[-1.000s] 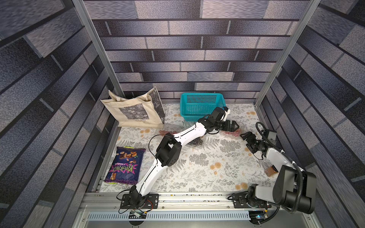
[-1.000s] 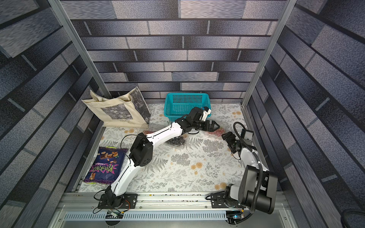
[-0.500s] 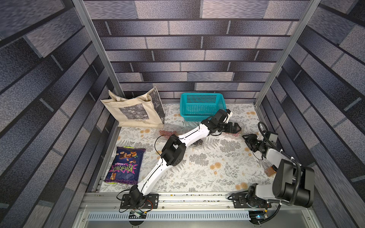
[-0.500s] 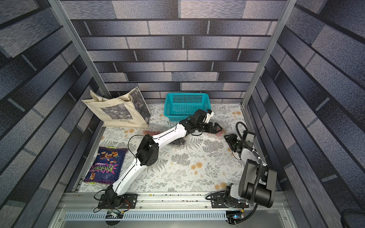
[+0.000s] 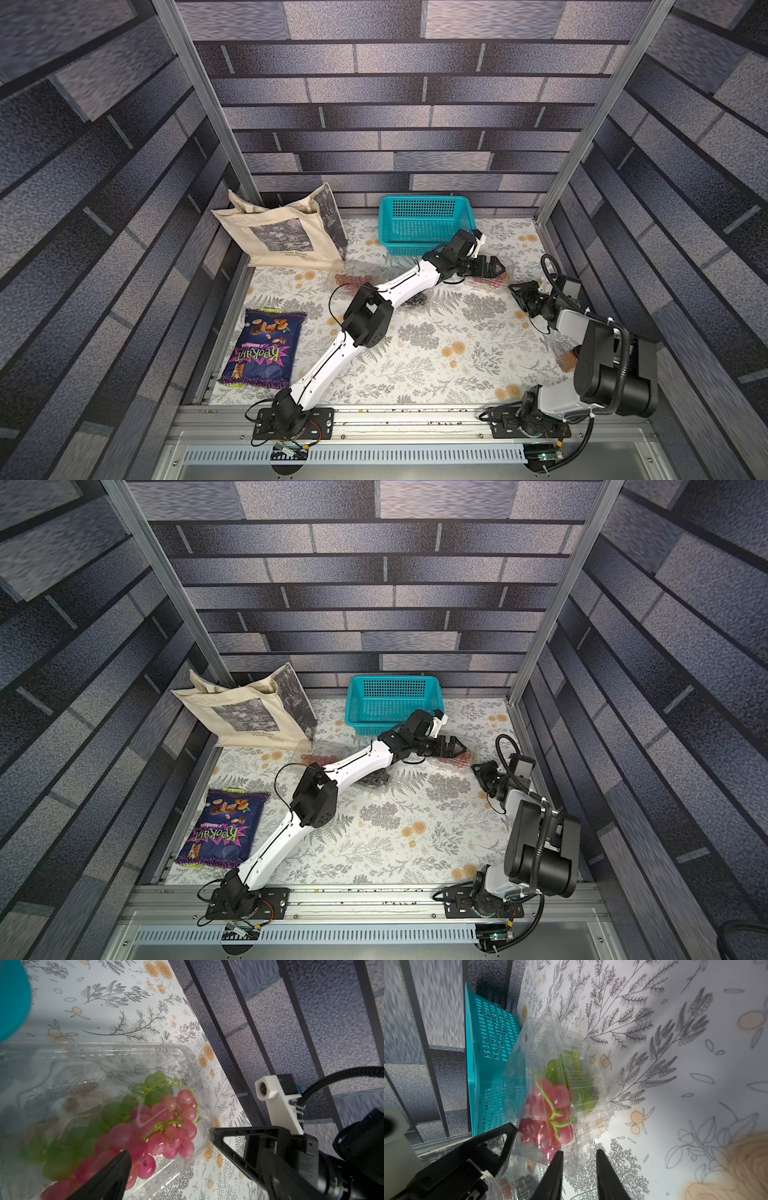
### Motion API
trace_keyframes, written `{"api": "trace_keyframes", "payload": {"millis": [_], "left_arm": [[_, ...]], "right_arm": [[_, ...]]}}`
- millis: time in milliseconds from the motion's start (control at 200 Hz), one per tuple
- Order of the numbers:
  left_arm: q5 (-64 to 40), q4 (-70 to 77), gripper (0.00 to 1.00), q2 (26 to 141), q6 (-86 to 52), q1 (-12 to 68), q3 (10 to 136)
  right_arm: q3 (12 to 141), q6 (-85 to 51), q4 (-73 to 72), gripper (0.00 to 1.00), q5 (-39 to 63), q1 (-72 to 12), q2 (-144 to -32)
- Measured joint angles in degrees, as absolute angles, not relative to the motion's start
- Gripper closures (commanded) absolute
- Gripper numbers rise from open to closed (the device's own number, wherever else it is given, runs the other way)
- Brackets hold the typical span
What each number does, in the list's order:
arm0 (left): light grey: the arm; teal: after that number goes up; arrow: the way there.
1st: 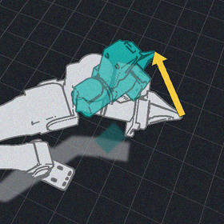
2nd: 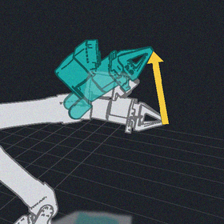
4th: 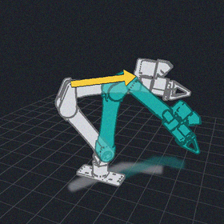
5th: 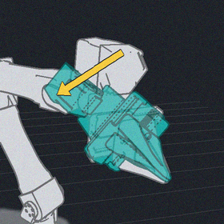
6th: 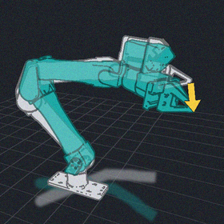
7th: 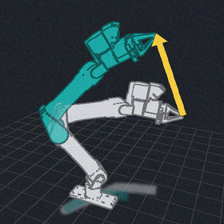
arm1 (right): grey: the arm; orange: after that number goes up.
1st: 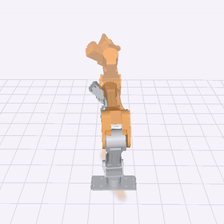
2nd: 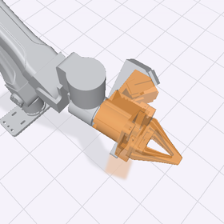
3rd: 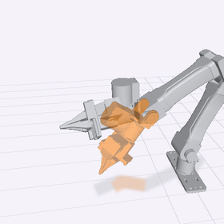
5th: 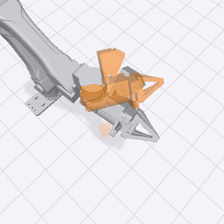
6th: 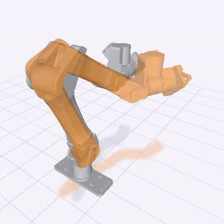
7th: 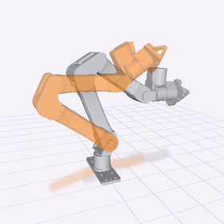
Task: Pack grapes into containers
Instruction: Close the packing box at the center of the board.
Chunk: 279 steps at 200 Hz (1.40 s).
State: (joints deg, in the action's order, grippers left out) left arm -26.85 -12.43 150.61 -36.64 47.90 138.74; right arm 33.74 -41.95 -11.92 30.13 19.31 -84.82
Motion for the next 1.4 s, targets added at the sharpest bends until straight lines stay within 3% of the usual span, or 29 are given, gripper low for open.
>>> {"api": "trace_keyframes", "payload": {"millis": [471, 1397], "left_arm": [[-27.07, -12.40, 0.00, 150.82, -36.91, 47.57, 138.91], [-27.24, -12.36, 0.00, 151.02, -37.10, 47.13, 139.09]], "right_arm": [[33.74, -43.31, -17.12, 0.83, 30.57, 19.31, -87.46], [32.77, -45.56, -27.59, 0.87, 32.75, 19.42, -91.81]]}}
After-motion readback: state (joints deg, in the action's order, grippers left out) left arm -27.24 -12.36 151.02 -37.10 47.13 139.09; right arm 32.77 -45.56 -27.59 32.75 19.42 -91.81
